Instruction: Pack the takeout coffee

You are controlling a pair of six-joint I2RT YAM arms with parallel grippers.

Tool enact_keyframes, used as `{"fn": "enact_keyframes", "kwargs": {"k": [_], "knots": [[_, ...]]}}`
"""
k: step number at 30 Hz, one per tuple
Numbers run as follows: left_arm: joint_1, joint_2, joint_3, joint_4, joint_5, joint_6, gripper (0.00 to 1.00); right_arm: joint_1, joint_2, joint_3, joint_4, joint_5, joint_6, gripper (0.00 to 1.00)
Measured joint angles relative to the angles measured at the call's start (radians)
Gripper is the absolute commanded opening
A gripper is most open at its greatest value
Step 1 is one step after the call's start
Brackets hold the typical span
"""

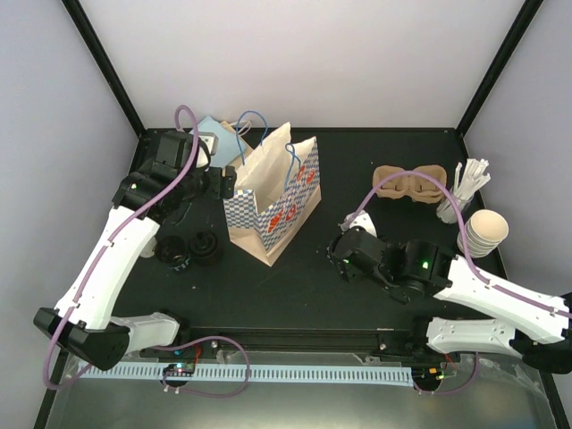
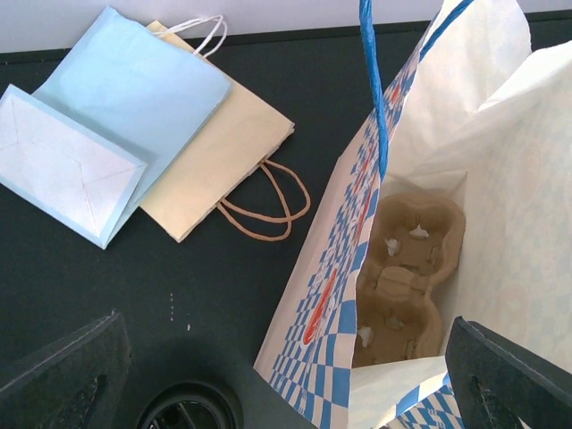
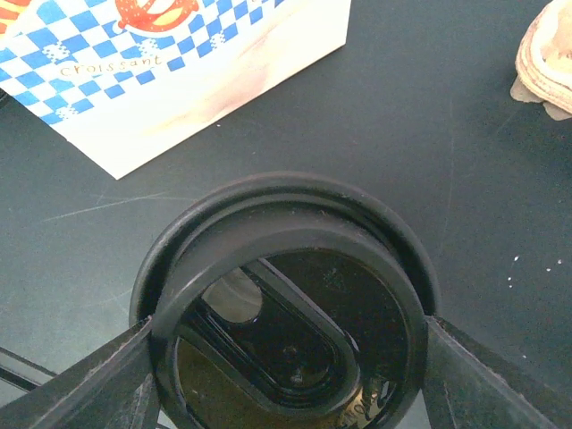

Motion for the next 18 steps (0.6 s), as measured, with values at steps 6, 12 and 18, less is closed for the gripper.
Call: {"fn": "enact_keyframes", "kwargs": {"k": [6,12,18], "knots": [[0.0,-0.003,0.0,-0.002,0.0,0.029,0.99,0.0,-0.02,-0.051,0.045,-0.015,0.006,0.75],[0.0,0.009,0.0,-0.004,0.0,0.063,0.99,0.0,-0.029,-0.083,0.081,-0.025,-0.001,0.75],[0.0,0.06,0.019,-0.007,0.012,0.102,0.98,0.0,-0.048,-0.09,0.106,-0.032,-0.009,0.75]]}}
